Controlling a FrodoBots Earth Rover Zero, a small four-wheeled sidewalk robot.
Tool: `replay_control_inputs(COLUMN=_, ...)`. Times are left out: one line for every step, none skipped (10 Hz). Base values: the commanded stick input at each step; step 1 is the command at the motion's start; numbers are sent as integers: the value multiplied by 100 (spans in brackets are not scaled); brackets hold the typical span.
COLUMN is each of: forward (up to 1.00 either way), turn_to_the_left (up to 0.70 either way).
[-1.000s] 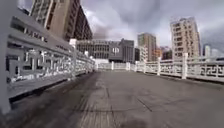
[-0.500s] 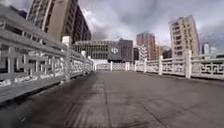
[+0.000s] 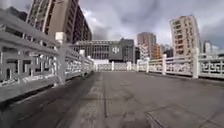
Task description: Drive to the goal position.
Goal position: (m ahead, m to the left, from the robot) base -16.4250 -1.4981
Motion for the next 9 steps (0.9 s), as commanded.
replay_control_inputs(forward=70, turn_to_the_left=0)
replay_control_inputs(forward=70, turn_to_the_left=0)
replay_control_inputs(forward=70, turn_to_the_left=0)
replay_control_inputs(forward=70, turn_to_the_left=0)
replay_control_inputs(forward=70, turn_to_the_left=0)
replay_control_inputs(forward=70, turn_to_the_left=0)
replay_control_inputs(forward=70, turn_to_the_left=0)
replay_control_inputs(forward=70, turn_to_the_left=0)
replay_control_inputs(forward=70, turn_to_the_left=0)
